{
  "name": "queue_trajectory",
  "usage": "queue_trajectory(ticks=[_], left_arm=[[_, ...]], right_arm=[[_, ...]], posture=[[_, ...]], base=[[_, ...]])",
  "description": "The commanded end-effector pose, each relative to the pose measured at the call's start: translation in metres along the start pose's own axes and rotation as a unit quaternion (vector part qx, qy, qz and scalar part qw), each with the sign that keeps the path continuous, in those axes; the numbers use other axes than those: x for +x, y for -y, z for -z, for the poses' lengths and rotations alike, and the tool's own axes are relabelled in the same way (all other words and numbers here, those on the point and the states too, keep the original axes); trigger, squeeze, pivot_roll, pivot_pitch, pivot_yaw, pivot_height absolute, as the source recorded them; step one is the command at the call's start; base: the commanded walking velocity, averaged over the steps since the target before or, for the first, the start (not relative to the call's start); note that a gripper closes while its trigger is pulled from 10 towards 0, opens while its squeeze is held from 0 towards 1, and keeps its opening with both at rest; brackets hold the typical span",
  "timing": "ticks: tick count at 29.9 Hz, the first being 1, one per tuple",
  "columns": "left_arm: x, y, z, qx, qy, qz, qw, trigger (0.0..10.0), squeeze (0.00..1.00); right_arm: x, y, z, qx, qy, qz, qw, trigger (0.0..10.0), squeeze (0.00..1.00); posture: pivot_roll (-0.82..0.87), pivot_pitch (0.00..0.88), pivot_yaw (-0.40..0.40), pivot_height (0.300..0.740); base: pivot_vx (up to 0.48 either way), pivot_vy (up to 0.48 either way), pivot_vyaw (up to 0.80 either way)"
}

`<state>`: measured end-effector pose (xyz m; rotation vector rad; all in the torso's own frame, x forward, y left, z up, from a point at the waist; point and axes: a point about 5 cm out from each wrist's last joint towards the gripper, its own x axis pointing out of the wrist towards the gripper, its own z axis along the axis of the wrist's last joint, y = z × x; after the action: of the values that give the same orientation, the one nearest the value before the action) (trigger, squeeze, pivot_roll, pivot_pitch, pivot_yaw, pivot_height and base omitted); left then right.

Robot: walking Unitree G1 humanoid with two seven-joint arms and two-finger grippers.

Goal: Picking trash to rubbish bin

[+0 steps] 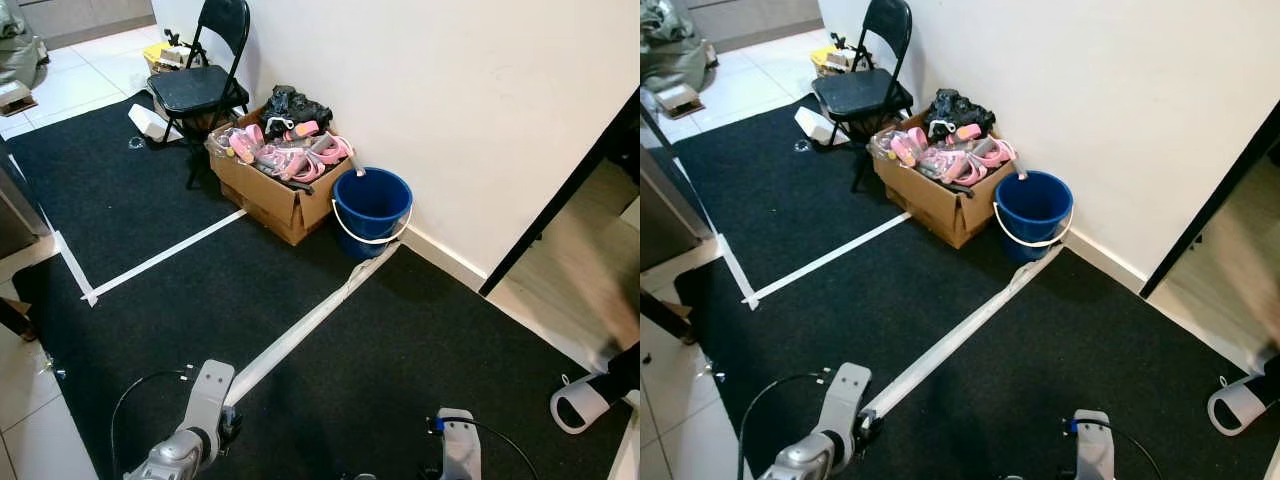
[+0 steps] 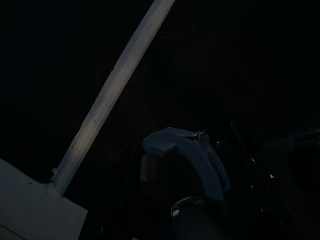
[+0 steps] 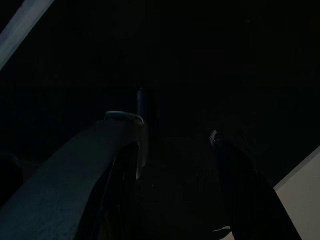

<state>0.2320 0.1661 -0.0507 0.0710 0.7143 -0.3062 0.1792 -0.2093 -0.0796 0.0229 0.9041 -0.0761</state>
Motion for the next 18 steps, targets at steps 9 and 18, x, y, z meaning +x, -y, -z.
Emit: queue_trajectory(ticks=[9,18], left_arm=[[-0.0003,0.0064,0.0028,-0.006,0.006,0.018,1.000,10.0,0.00],[-0.0008,0.0071,0.0042,-0.006,0.006,0.022,1.000,10.0,0.00]], right_arm=[[-0.0004,-0.0033,0.0033,-0.010,-0.003,-0.007,1.000,10.0,0.00],[-0.0006,-0.0034,0.0043,-0.016,-0.004,-0.008,1.000,10.0,0.00]], posture=[[0.04,0.113,0.019,0.740],[0.04,0.105,0.018,0.740]], base=[[0.377,0.000,0.00],[0.391,0.000,0.00]])
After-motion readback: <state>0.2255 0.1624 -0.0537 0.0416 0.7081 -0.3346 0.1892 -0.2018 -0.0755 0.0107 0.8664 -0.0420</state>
